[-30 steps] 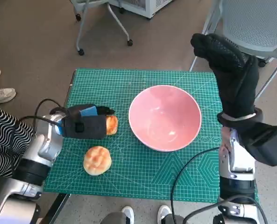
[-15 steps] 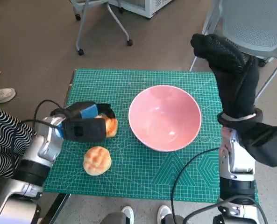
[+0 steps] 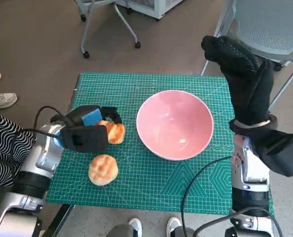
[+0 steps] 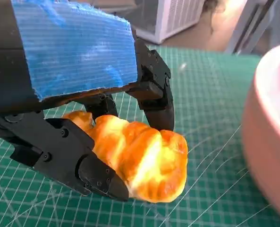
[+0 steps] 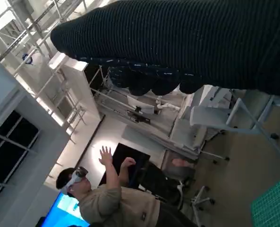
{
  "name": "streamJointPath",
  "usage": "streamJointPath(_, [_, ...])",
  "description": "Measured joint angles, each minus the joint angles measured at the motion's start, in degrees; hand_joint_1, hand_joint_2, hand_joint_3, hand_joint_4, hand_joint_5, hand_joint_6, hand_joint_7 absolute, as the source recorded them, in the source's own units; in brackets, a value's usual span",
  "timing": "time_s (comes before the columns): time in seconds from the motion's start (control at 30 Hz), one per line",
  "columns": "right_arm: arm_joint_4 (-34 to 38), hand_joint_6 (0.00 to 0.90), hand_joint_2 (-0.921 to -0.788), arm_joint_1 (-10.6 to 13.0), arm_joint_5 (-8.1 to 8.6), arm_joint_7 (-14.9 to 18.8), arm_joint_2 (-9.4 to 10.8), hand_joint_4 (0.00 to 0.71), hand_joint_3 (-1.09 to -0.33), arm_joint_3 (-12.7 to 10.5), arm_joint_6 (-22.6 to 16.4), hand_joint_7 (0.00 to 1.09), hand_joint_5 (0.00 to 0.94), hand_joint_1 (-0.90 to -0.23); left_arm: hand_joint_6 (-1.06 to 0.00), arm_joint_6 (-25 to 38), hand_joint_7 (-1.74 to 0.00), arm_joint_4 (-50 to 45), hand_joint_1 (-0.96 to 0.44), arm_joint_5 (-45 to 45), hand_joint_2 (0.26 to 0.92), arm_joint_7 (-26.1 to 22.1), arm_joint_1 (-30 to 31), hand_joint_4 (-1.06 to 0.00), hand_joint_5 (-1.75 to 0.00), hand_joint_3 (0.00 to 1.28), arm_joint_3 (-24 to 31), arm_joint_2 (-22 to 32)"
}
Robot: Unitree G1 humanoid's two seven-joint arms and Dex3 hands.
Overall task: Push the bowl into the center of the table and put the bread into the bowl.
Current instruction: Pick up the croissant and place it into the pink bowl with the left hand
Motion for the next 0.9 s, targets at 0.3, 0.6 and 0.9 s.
streamJointPath(0.3, [0.31, -0.001, -0.921, 0.00, 0.08, 0.03, -0.01, 0.185, -0.692, -0.05, -0.49, 0.61, 0.001, -0.657, -0.59, 1.84, -1.19, -8.17, 0.00, -3.95, 0.920, -1.63, -0.02, -0.76, -1.10, 0.05, 4.37, 0.26])
streamJointPath(0.6, [0.69, -0.001, -0.921, 0.01, 1.73, 0.50, -0.17, 0.187, -0.688, -0.60, -0.51, 0.61, 0.002, -0.652, -0.64, 7.45, -1.13, -21.16, 0.00, -6.93, 0.909, -2.19, -0.77, -0.81, -1.05, 0.03, 9.01, -0.18])
streamJointPath(0.9, [0.57, 0.010, -0.921, 0.01, 2.03, 0.54, -0.20, 0.189, -0.657, -1.04, -0.49, 0.62, 0.003, -0.670, -0.67, 10.80, -1.10, -33.09, 0.00, -8.25, 0.903, 0.44, -4.69, -0.82, -1.05, 0.02, 9.94, -5.35])
